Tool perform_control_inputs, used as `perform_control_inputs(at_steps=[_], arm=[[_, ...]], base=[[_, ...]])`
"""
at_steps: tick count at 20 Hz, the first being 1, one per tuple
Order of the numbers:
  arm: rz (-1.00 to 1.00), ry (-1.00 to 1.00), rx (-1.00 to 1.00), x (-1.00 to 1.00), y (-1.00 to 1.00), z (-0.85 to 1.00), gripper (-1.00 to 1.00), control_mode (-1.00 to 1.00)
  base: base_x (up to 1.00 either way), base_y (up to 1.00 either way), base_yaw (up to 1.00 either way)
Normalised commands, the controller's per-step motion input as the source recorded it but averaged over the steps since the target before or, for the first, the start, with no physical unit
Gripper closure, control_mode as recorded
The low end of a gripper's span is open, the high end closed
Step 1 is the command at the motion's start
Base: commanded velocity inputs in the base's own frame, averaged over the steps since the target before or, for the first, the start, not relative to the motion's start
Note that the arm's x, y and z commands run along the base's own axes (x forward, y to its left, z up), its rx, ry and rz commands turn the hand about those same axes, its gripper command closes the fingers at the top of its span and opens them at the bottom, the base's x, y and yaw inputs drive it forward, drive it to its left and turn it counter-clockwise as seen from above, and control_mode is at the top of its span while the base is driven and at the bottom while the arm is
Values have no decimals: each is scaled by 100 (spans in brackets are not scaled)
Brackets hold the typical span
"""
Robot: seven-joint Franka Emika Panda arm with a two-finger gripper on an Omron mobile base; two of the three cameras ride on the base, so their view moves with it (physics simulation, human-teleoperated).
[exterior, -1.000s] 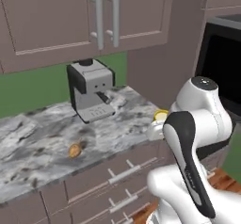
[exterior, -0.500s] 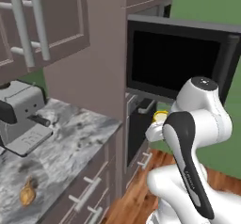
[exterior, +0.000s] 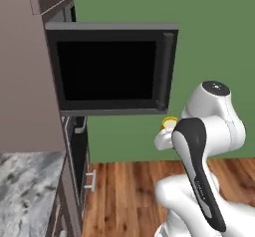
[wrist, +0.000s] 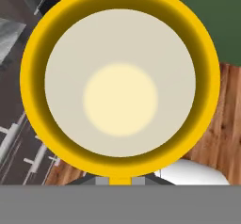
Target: Pick the mug from the counter and place it inside the microwave. Then close the microwave.
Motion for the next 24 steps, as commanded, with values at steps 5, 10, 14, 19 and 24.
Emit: perform_control_inputs(at_steps=[5, 10, 14, 19, 24], arm=[[0, 0, 0, 0, 0, 0, 100, 100], [0, 0, 0, 0, 0, 0, 100, 100], [0, 0, 0, 0, 0, 0, 100, 100], [0, 0, 0, 0, 0, 0, 100, 100], [0, 0, 0, 0, 0, 0, 100, 100]], base=[[-9, -18, -77], [-11, -35, -63], [63, -36, -22], [88, -59, 0], [70, -72, 14]])
